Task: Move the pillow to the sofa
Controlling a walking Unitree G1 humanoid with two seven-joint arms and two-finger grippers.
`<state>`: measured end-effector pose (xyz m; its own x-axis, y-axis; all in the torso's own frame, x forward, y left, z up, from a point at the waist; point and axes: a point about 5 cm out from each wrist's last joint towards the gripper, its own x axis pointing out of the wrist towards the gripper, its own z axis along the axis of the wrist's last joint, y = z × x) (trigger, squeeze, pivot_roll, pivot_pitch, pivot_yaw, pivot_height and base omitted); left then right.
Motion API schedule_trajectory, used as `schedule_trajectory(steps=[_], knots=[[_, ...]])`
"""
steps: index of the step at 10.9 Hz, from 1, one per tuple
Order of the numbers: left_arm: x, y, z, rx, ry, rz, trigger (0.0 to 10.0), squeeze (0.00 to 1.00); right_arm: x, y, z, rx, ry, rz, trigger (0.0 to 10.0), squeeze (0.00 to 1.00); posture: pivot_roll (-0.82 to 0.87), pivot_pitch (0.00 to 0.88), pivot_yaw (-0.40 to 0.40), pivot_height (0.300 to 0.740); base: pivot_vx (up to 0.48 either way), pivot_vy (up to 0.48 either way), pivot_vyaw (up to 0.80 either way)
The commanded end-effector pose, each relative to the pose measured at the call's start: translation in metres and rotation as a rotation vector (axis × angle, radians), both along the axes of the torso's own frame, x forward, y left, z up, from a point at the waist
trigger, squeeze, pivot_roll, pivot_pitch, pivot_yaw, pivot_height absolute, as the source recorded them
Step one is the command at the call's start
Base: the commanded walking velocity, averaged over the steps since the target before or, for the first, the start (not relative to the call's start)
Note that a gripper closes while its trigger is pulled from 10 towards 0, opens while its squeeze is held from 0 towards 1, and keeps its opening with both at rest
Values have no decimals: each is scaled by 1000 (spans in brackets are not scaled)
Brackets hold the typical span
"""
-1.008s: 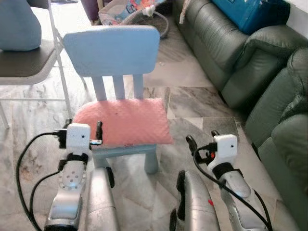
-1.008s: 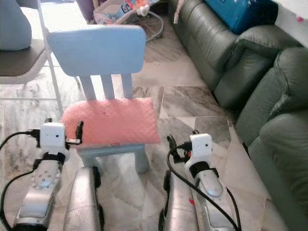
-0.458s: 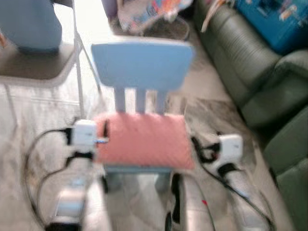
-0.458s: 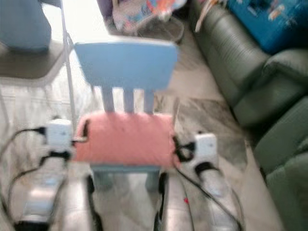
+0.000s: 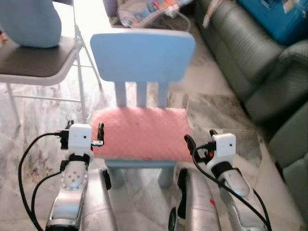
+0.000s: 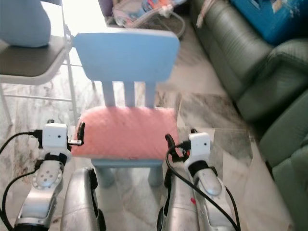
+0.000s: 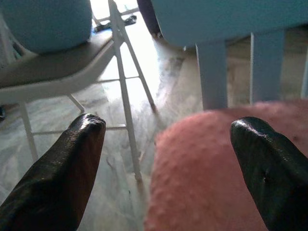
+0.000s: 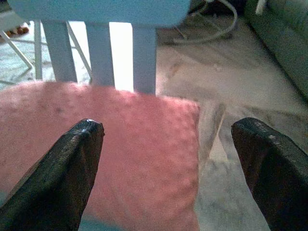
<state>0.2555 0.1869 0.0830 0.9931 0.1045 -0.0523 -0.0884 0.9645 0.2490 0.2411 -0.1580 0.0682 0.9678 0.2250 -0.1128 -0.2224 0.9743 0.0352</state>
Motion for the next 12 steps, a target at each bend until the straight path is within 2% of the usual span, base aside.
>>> schedule_trajectory(steps=[1,2,4,5,6,7,9,10,12], knots=[[-3,5,-3,17,26,14,10000,0,-1,0,3,5,1,-5,10000,0,6,187,-57,477,0,0,0],[-2,8,-1,14,33,9,10000,0,3,0,7,16,19,-6,10000,0,3,238,-58,477,0,0,0],[14,25,12,37,9,32,10000,0,19,0,12,16,51,10,10000,0,5,312,-54,477,0,0,0],[24,32,13,51,33,56,10000,0,30,5,13,59,75,43,10000,47,11,348,-53,477,0,0,0],[38,29,10,25,60,49,10000,1000,46,9,17,47,68,58,10000,1000,10,371,-53,477,0,0,0],[52,16,4,13,78,15,10000,1000,63,15,23,37,58,76,10000,1000,13,386,-49,477,0,0,0],[67,4,5,22,66,-13,10000,1000,77,29,24,48,60,122,10000,1000,8,398,-38,477,0,0,0],[76,2,12,52,38,-7,10000,1000,85,40,23,66,81,153,10000,1000,19,410,-41,477,0,0,0],[82,10,10,42,44,20,10000,1000,99,41,27,-10,38,117,10000,1000,32,445,-54,477,0,0,0]])
